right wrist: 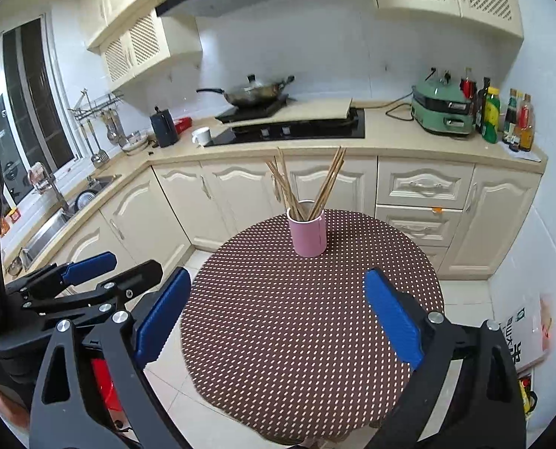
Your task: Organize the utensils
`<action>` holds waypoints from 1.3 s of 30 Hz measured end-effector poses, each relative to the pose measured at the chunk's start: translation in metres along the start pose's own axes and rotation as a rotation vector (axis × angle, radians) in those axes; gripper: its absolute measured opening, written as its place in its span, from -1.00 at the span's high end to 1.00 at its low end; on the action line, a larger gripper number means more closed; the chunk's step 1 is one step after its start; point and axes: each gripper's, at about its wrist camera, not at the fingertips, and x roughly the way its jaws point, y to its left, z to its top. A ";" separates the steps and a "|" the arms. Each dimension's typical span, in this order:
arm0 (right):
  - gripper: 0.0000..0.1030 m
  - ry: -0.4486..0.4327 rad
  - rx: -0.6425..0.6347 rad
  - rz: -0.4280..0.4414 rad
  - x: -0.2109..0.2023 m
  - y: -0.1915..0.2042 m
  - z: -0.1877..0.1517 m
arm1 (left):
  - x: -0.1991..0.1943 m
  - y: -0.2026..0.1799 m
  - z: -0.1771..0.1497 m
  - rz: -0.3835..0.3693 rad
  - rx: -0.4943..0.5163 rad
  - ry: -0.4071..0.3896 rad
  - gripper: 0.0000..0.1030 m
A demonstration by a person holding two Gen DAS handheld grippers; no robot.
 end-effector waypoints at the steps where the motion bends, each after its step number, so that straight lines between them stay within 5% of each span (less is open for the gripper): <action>1: -0.80 -0.008 0.007 -0.010 -0.012 0.005 -0.004 | -0.011 -0.001 -0.003 -0.003 0.006 -0.004 -0.37; 18: -0.80 -0.123 0.014 -0.022 -0.142 0.039 -0.016 | -0.165 -0.019 -0.026 -0.011 0.054 -0.157 -0.37; 39: -0.80 -0.209 -0.014 -0.060 -0.237 0.025 -0.003 | -0.258 -0.073 -0.010 0.047 0.088 -0.295 -0.37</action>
